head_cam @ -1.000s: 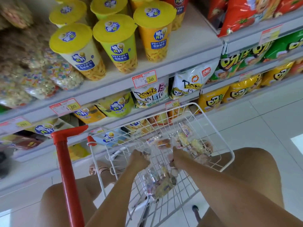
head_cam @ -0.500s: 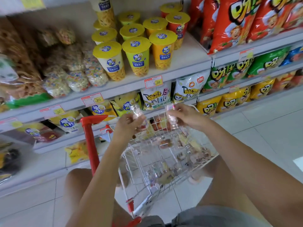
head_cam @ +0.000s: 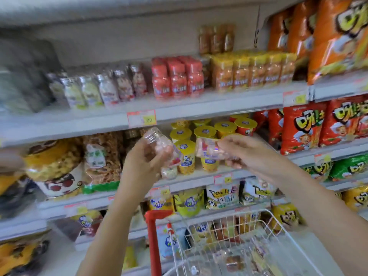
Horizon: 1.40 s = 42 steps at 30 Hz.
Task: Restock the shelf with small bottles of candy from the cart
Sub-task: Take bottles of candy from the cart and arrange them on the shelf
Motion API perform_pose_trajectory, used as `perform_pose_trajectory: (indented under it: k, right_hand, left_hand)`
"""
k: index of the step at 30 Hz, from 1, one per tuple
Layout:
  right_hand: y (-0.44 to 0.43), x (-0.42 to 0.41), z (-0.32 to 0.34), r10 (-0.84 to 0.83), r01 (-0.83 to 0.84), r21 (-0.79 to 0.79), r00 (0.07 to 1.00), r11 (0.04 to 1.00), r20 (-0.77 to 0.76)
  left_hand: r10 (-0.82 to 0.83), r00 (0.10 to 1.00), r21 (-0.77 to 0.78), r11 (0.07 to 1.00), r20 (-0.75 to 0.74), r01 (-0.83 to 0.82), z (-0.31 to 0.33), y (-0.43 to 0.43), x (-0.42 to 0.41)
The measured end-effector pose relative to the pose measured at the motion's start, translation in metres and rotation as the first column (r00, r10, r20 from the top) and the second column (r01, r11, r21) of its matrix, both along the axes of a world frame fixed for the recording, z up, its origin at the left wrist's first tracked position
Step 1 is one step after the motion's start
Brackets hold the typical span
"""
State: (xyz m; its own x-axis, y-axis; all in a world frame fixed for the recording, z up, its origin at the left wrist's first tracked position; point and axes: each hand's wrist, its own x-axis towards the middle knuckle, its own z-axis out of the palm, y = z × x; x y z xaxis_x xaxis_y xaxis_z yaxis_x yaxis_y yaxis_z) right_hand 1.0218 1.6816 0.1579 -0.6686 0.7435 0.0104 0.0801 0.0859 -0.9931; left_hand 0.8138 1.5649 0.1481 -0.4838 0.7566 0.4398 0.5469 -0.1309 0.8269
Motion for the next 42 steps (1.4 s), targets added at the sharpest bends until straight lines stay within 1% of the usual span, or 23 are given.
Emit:
perform_pose_trajectory:
  k: [2,5,9,11,12,15,18,20,22,26,27,29,33,35,39,42]
  right_hand:
    - [-0.002,-0.011,0.033,-0.017,0.021,0.102,0.999,0.995,-0.049]
    - [-0.002,-0.031,0.075,-0.015,0.046,0.244,0.992,0.969,-0.128]
    - [0.006,-0.067,0.123,-0.03,0.115,0.384,0.975,0.916,-0.22]
    - [0.016,-0.095,0.145,-0.083,0.158,0.466,0.981,0.87,-0.177]
    - [0.024,-0.111,0.154,-0.114,0.177,0.483,0.981,0.857,-0.158]
    - [0.054,-0.166,0.172,-0.189,0.235,0.457,0.971,0.858,-0.144]
    - [0.089,-0.219,0.182,-0.285,0.302,0.508,0.952,0.806,-0.114]
    - [0.111,-0.246,0.187,-0.344,0.315,0.568,0.937,0.76,-0.058]
    - [0.128,-0.265,0.193,-0.406,0.288,0.646,0.913,0.707,0.037]
    - [0.164,-0.291,0.203,-0.465,0.266,0.716,0.88,0.646,0.093]
    - [0.173,-0.297,0.204,-0.474,0.228,0.744,0.871,0.628,0.133]
    - [0.19,-0.31,0.205,-0.46,0.147,0.78,0.866,0.608,0.195]
    - [0.217,-0.334,0.207,-0.403,-0.003,0.811,0.867,0.586,0.294]
    - [0.225,-0.343,0.207,-0.4,-0.059,0.825,0.854,0.562,0.334]
    - [0.233,-0.355,0.203,-0.416,-0.222,0.845,0.791,0.487,0.447]
    - [0.24,-0.362,0.197,-0.374,-0.286,0.818,0.78,0.5,0.501]
  left_hand:
    - [0.025,0.999,0.04,0.999,-0.037,-0.023,0.03,0.001,-0.017]
    - [0.108,0.988,0.096,0.991,-0.106,-0.098,0.062,0.008,-0.045]
    - [0.228,0.952,0.151,0.968,-0.203,-0.2,0.093,0.025,-0.076]
    - [0.267,0.927,0.144,0.961,-0.263,-0.236,0.102,0.037,-0.09]
    - [0.278,0.916,0.132,0.959,-0.288,-0.25,0.104,0.042,-0.095]
    - [0.293,0.892,0.093,0.956,-0.345,-0.278,0.104,0.059,-0.107]
    - [0.263,0.858,0.064,0.963,-0.441,-0.262,0.1,0.074,-0.114]
    - [0.231,0.843,0.051,0.97,-0.486,-0.237,0.098,0.086,-0.117]
    - [0.222,0.834,0.031,0.97,-0.505,-0.24,0.096,0.097,-0.12]
    - [0.289,0.83,0.019,0.948,-0.477,-0.319,0.089,0.114,-0.124]
    - [0.305,0.834,0.012,0.941,-0.46,-0.338,0.088,0.118,-0.124]
    - [0.329,0.835,0.005,0.931,-0.44,-0.364,0.087,0.122,-0.125]
    - [0.348,0.821,0.022,0.925,-0.453,-0.379,0.084,0.126,-0.126]
    - [0.358,0.81,0.036,0.922,-0.465,-0.386,0.081,0.126,-0.127]
    - [0.37,0.8,0.066,0.92,-0.473,-0.387,0.078,0.127,-0.129]
    - [0.363,0.808,0.051,0.922,-0.464,-0.385,0.078,0.129,-0.13]
